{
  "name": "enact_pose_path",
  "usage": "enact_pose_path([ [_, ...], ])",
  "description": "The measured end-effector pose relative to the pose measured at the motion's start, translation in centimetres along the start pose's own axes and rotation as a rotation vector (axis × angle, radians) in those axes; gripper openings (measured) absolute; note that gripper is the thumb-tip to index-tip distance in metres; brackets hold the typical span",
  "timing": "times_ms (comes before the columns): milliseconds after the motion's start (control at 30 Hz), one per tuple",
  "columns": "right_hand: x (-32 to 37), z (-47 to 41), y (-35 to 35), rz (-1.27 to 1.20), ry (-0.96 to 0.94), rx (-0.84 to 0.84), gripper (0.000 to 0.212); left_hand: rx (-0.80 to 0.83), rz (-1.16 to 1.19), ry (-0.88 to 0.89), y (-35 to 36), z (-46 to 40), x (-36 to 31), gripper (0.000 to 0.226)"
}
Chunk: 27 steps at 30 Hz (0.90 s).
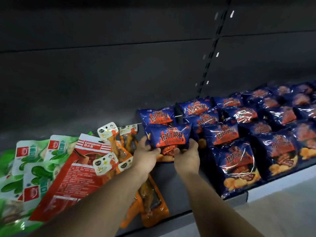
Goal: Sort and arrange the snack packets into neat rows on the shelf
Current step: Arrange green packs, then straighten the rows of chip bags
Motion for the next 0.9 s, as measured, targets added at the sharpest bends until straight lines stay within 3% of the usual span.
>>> enact_pose_path([
  [267, 0.7, -0.8, 1.8, 0.063, -0.052, 0.135, 0.069, -0.004, 0.026, -0.059, 0.7, -1.2, 1.6, 0.049],
  [667, 0.3, -0.6, 1.9, 0.179, -0.047, 0.202, 0.079, 0.01, -0.043, -0.004, 1.0, 0.3, 0.5, 0.064],
  [767, 1.4, -0.3, 0.6, 0.163, -0.111, 0.087, 0.069, -0.019, -0.095, -0.013, 0.4, 1.2, 0.5, 0.06],
  [900, 3.8, 0.5, 0.5, 0.09, -0.2, 0.022, 0.031, -0.097, -0.184, -0.028, -1.2, 2.0, 0.9, 0.055],
])
Point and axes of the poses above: each hand's wrist, its own z-axis away from the middle knuckle, its own y-axis out of the palm, x = y × z, the point moved 10 cm from there along -z, towards the middle knuckle, and after that the axes turned 11 degrees about -z, right-handed, at the moved point
